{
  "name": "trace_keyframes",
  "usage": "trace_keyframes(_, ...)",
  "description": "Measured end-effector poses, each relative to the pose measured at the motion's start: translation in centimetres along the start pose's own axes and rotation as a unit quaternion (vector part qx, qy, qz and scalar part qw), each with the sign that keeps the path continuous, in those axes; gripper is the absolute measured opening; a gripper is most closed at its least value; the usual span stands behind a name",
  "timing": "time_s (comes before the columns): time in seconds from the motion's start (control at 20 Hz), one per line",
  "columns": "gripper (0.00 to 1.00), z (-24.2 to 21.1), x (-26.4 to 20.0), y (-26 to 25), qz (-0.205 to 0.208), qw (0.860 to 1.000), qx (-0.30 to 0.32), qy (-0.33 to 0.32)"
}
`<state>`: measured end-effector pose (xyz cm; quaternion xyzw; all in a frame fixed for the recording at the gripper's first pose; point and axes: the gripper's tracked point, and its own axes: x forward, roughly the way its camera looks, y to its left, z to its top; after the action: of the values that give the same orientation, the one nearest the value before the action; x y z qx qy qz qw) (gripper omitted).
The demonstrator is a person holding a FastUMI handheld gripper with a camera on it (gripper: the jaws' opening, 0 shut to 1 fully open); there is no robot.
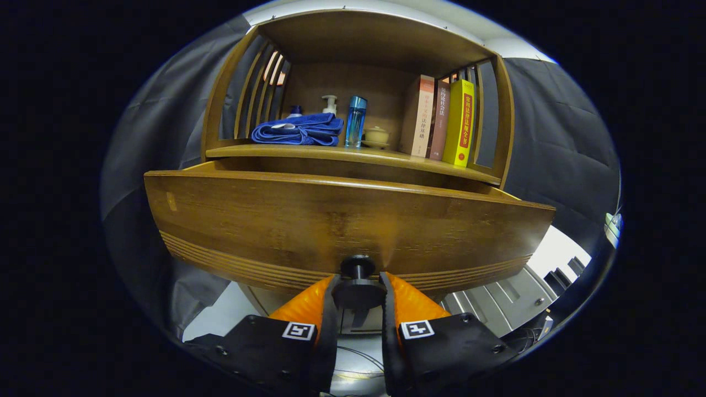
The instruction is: Pull open the drawer, take out the items inside it, and place them on the countertop above the cabinet.
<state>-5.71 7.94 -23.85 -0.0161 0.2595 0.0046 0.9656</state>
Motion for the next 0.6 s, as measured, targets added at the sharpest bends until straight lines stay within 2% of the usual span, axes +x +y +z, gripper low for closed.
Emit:
trace_keyframes(0.35, 0.43, -0.1, -0.1, 0.1, 0.004, 1.0, 0.009, -0.019)
trace_keyframes(0.55, 0.57, 0.5, 0.0, 0.3, 0.01, 0.999, 0.014, -0.035)
trace_keyframes(0.6, 0.65, 0.6, 0.0, 0.5, 0.011, 0.999, 0.01, -0.034)
